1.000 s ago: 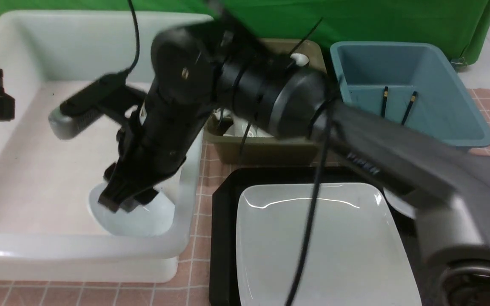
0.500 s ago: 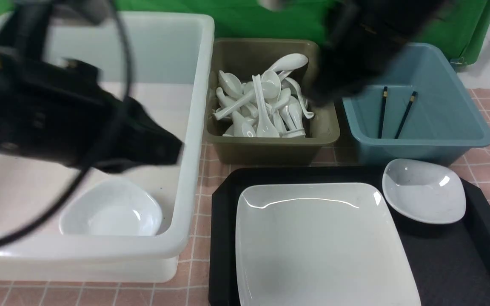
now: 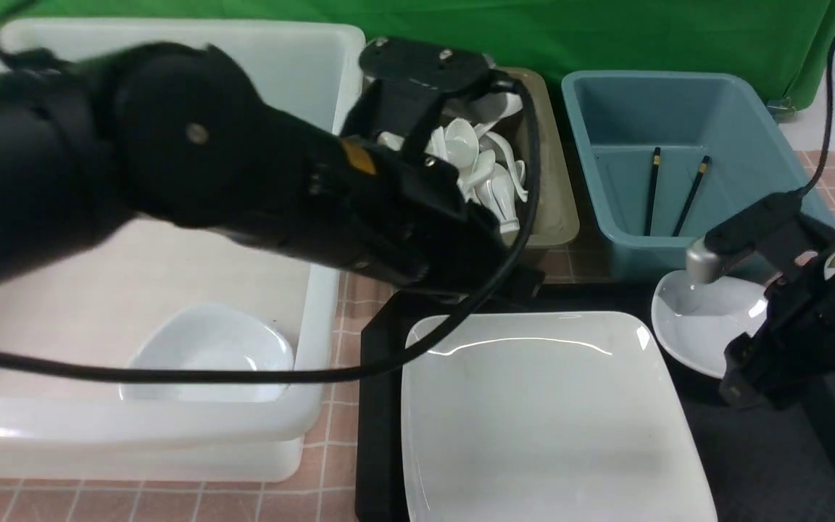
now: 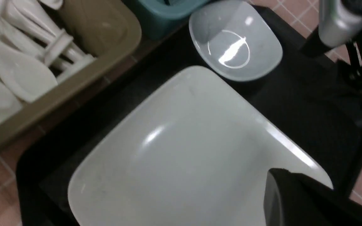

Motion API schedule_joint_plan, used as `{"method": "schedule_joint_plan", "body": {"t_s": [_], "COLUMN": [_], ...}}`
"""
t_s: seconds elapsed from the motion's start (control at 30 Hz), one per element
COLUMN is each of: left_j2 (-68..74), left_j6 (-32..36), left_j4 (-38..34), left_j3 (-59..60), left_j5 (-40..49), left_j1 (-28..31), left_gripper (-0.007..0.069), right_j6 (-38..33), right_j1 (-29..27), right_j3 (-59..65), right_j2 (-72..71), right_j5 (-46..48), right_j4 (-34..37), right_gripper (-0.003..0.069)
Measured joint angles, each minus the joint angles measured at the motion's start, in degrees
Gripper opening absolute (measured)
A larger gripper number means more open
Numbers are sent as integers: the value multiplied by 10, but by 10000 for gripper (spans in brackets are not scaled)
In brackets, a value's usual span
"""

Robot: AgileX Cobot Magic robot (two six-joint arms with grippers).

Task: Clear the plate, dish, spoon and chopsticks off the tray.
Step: Use the right arm to grab a small plate from the dinner plate

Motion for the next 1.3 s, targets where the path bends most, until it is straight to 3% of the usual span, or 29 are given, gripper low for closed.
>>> {"method": "schedule_joint_plan", "body": {"t_s": [0.27, 0.43, 0.7, 0.83, 0.87, 0.9, 0.93, 1.1, 1.2, 1.3], "left_j2": [40, 41, 44, 44, 44, 44, 44, 44, 44, 41], "left_j6": [9, 10, 10, 11, 11, 11, 11, 11, 6, 0], "left_j4": [8, 12, 17, 17, 17, 17, 17, 17, 18, 20], "left_j3": [0, 0, 0, 0, 0, 0, 0, 0, -10, -25], "left_j5": [-29, -30, -30, -30, -30, -30, -30, -30, -14, 6], "left_j1": [0, 0, 0, 0, 0, 0, 0, 0, 0, 1], "left_gripper": [-3, -3, -3, -3, -3, -3, -3, -3, -3, -3], "right_j6": [-15, -22, -92, -102, -104, -104, -116, -116, -116, -106], "right_j1": [-1, -1, -1, -1, -1, -1, 3, 11, 28, 45], "right_j3": [0, 0, 1, 1, 1, 1, 0, -1, -10, -18], "right_j2": [65, 94, 131, 134, 135, 135, 132, 113, 65, 19], "right_j5": [-103, -125, -146, -165, -164, -164, -169, -151, -92, -32], "right_j4": [-42, -53, -56, -56, -53, -53, -60, -64, -72, -57], "right_gripper": [570, 570, 561, 443, 325, 325, 218, 194, 95, 76]}}
